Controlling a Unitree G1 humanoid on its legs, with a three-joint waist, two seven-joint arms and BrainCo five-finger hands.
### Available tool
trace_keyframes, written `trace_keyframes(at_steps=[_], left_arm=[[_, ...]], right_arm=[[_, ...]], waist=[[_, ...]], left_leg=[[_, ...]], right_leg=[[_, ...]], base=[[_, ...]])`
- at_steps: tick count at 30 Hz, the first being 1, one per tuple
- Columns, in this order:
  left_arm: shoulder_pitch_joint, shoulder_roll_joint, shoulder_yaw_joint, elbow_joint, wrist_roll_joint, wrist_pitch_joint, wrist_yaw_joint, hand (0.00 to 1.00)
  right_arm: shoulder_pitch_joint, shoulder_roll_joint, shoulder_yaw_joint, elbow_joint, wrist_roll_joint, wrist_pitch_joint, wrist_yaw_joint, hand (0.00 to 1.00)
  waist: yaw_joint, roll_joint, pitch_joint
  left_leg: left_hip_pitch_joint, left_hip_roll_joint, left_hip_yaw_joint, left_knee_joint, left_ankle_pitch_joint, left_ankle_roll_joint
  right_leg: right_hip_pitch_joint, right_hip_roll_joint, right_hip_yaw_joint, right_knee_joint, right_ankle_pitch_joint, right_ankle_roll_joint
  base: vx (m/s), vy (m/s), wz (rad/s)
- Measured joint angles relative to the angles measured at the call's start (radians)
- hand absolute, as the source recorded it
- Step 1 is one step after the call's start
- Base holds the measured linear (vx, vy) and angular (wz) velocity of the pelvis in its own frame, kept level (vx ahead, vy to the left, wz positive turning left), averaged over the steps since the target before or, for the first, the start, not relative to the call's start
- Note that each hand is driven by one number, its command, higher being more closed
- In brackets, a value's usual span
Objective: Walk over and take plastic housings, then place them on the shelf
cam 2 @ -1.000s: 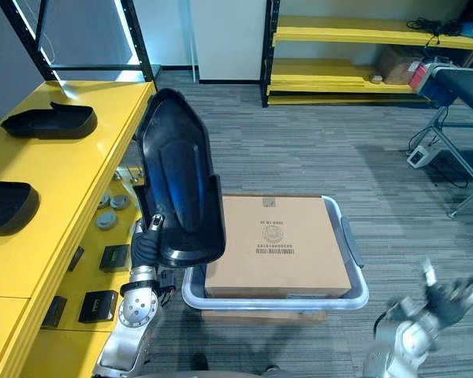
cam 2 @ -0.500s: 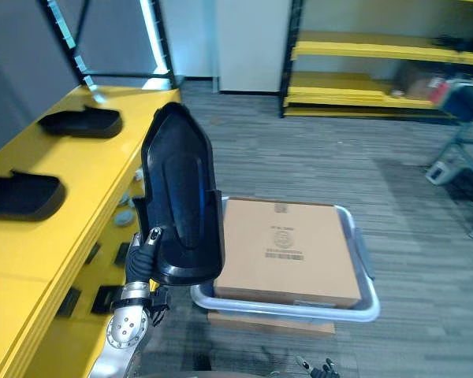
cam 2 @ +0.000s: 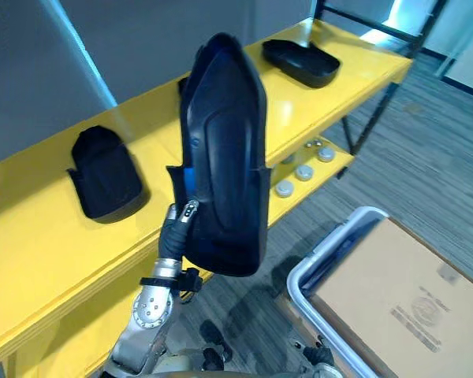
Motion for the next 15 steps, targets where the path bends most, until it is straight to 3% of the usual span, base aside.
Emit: trace_keyframes(at_steps=[1, 3, 6, 8, 9, 10, 12, 15], left_arm=[[-0.003, 0.0, 0.0, 0.003, 0.001, -0.001, 0.005, 1.0], [-0.015, 0.0, 0.009, 0.041, 0.004, -0.003, 0.028, 1.0], [-0.003, 0.0, 0.015, 0.066, 0.012, -0.003, 0.039, 1.0], [0.015, 0.0, 0.028, 0.065, 0.017, -0.012, 0.054, 1.0], [0.035, -0.001, 0.049, 0.064, 0.017, -0.02, 0.058, 1.0], [0.046, -0.001, 0.059, 0.064, 0.017, -0.02, 0.063, 1.0], [0.082, -0.01, 0.081, 0.063, 0.018, -0.019, 0.074, 1.0], [0.113, -0.022, 0.098, 0.063, 0.017, -0.019, 0.073, 1.0]], right_arm=[[0.0, 0.0, 0.001, -0.004, 0.0, -0.001, 0.0, 0.0], [0.006, -0.006, 0.002, -0.012, 0.002, -0.003, -0.001, 0.0], [0.009, -0.026, 0.004, -0.016, 0.009, -0.007, 0.0, 0.0], [0.018, -0.034, 0.009, -0.016, 0.011, -0.01, -0.002, 0.0], [0.027, -0.036, 0.026, -0.016, 0.011, -0.008, -0.002, 0.0], [0.031, -0.034, 0.03, -0.016, 0.011, -0.008, -0.002, 0.0], [0.041, -0.039, 0.03, -0.018, 0.011, -0.003, -0.001, 0.0], [0.059, -0.033, 0.031, -0.024, 0.011, -0.003, -0.002, 0.0]], waist=[[-0.005, -0.001, 0.001], [-0.005, -0.006, 0.003], [-0.004, 0.002, 0.009], [-0.001, -0.004, 0.006], [0.005, -0.023, 0.002], [0.007, -0.028, -0.002], [0.029, -0.014, -0.009], [0.05, -0.018, -0.016]], left_leg=[[0.003, -0.003, -0.029, -0.004, 0.0, -0.001], [0.041, -0.032, -0.132, -0.021, -0.004, -0.003], [0.079, -0.057, -0.256, -0.024, -0.005, -0.017], [0.085, -0.071, -0.307, -0.02, -0.005, -0.026], [0.094, -0.092, -0.326, -0.017, -0.008, -0.029], [0.097, -0.095, -0.326, -0.015, -0.016, -0.035], [0.1, -0.063, -0.281, 0.001, -0.042, -0.072], [0.105, -0.039, -0.275, 0.03, -0.044, -0.078]], right_leg=[[-0.026, 0.035, 0.087, 0.007, -0.047, 0.021], [-0.11, 0.125, 0.301, 0.021, -0.149, 0.014], [-0.222, 0.205, 0.478, 0.021, -0.182, 0.03], [-0.265, 0.223, 0.542, -0.044, -0.161, 0.044], [-0.273, 0.206, 0.546, -0.083, -0.084, 0.053], [-0.267, 0.196, 0.547, -0.086, -0.057, 0.057], [-0.229, 0.208, 0.52, -0.137, -0.047, 0.063], [-0.171, 0.239, 0.493, -0.219, -0.023, 0.052]], base=[[0.15, 0.017, 1.33], [0.14, -0.01, 1.35], [0.14, -0.014, 1.44], [0.15, -0.049, 1.28], [0.2, -0.082, 1.08], [0.25, -0.117, 0.69], [0.18, -0.107, 0.26], [0.19, -0.131, 0.11]])
